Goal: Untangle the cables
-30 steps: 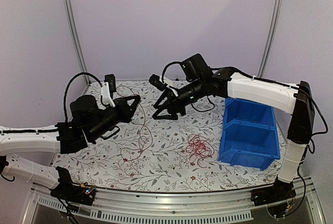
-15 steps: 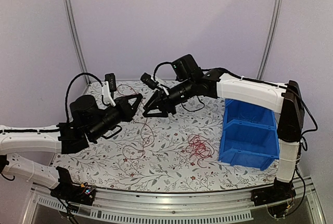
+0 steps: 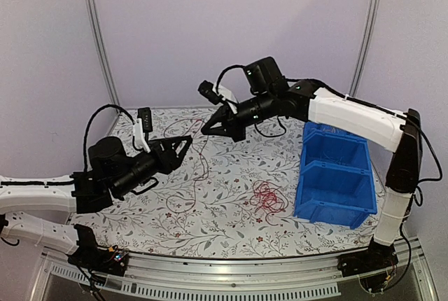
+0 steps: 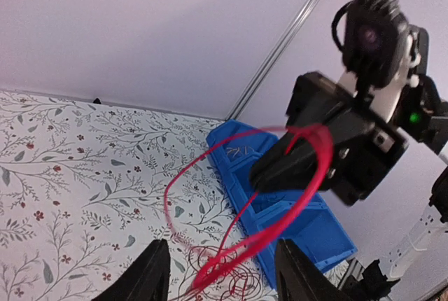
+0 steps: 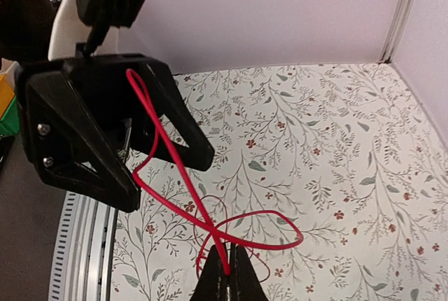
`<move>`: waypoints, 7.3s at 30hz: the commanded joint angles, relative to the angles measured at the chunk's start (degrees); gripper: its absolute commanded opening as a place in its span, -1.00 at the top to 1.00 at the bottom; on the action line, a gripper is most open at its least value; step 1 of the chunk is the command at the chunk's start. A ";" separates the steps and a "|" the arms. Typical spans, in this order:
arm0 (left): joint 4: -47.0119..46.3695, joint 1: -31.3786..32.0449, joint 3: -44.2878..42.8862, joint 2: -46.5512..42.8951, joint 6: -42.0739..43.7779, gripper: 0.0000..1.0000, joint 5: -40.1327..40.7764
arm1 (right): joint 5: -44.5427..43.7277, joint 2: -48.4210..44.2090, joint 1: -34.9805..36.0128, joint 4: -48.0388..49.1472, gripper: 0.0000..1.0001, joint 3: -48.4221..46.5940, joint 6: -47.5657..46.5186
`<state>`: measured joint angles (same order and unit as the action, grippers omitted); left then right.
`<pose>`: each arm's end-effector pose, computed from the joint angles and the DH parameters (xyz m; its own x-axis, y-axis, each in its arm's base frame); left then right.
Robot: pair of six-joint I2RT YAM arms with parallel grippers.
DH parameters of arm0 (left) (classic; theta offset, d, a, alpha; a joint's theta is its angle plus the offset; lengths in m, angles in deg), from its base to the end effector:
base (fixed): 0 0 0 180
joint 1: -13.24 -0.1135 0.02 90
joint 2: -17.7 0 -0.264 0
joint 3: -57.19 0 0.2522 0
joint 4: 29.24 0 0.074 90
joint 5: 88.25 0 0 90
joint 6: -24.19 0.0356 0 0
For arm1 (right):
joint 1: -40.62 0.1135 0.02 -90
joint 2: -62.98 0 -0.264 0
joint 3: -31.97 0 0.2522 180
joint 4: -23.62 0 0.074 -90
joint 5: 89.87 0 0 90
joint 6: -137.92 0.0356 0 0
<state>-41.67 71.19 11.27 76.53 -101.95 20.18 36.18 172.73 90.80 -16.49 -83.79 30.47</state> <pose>0.1353 -0.1949 0.2821 -0.3789 -0.4492 -0.8091 0.5113 0.6271 -0.5876 0.2690 0.3553 0.3308 -0.0627 -0.4538 -0.8889 -0.9978 0.0077 0.0664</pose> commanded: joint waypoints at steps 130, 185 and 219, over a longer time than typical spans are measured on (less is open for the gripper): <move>12.85 1.86 -37.30 61.29 -9.20 0.93 -26.57 | -2.53 -43.62 -23.12 -8.16 -0.01 51.67 -11.29; 14.71 4.37 -43.76 14.59 14.62 1.00 -26.65 | 21.49 8.03 -4.02 9.87 0.48 20.09 4.00; 8.93 5.09 -60.31 8.40 18.31 1.00 -21.90 | 0.61 7.21 -5.69 4.10 0.41 21.07 -2.30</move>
<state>-30.70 75.67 -59.57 86.37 -84.40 -7.95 44.09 189.82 86.21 -10.50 -65.21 32.85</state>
